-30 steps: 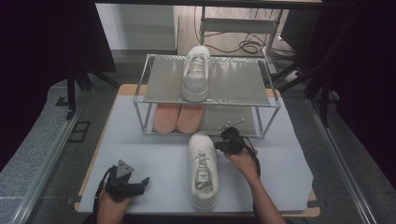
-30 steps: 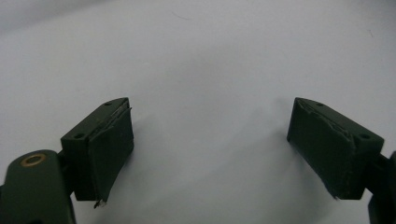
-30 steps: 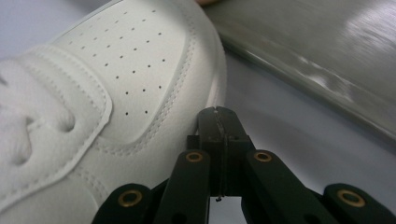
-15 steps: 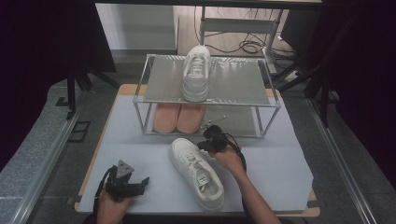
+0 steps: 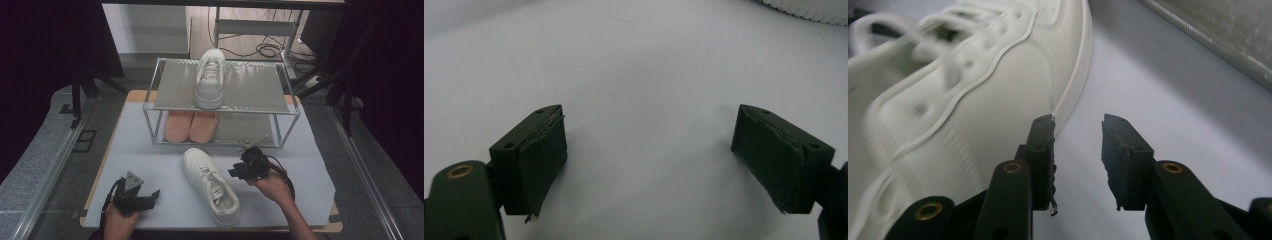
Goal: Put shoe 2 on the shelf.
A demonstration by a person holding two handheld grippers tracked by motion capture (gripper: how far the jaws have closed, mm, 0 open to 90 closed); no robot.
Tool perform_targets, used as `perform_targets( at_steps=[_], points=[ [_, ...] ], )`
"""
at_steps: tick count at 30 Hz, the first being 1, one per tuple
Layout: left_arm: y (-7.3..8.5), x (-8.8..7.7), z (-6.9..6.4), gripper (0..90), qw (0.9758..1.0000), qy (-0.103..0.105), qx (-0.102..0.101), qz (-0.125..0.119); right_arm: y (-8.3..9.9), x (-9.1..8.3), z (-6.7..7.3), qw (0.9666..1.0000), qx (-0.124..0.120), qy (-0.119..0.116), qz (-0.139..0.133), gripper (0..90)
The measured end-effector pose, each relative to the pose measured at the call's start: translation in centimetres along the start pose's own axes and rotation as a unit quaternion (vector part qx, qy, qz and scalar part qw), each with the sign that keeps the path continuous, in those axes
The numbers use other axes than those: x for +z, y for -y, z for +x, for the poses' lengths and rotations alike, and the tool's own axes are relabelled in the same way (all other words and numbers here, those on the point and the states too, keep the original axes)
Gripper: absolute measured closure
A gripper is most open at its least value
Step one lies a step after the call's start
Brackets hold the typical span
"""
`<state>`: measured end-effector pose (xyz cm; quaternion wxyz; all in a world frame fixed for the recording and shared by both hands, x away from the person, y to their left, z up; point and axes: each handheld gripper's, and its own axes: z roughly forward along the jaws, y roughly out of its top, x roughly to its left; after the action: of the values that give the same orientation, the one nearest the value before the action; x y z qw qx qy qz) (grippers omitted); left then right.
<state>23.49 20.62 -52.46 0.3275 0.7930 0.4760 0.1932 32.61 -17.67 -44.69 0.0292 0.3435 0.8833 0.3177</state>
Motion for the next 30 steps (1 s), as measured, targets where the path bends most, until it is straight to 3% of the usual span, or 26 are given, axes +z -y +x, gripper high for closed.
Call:
perform_targets(
  at_steps=[9, 14, 18, 19, 21, 30],
  points=[
    [0.0, 0.0, 0.0, 14.4, 1.0, 0.001, -0.001, -0.001, 2.4, -2.5, 2.3, 0.9998, 0.0, -0.022, 0.0, 57.6],
    [0.0, 0.0, 0.0, 14.4, 1.0, 0.001, -0.003, -0.001, 2.7, -3.2, 3.6, 0.9996, -0.008, -0.027, 0.0, 54.5],
    [0.0, 0.0, 0.0, 14.4, 1.0, 0.001, -0.003, -0.001, 2.6, -3.5, 4.2, 0.9998, -0.014, -0.017, 0.002, 52.9],
    [0.0, 0.0, 0.0, 14.4, 1.0, 0.001, -0.003, -0.001, 2.5, -3.6, 4.2, 0.9996, -0.013, -0.025, 0.0, 52.5],
    [0.0, 0.0, 0.0, 14.4, 1.0, 0.001, -0.003, -0.001, 2.4, -3.5, 4.5, 0.9993, -0.012, -0.035, 0.004, 51.9],
    [0.0, 0.0, 0.0, 14.4, 1.0, 0.001, -0.003, -0.002, 1.5, -1.7, 5.7, 0.998, -0.041, -0.003, 0.047, 51.9]
  ],
)
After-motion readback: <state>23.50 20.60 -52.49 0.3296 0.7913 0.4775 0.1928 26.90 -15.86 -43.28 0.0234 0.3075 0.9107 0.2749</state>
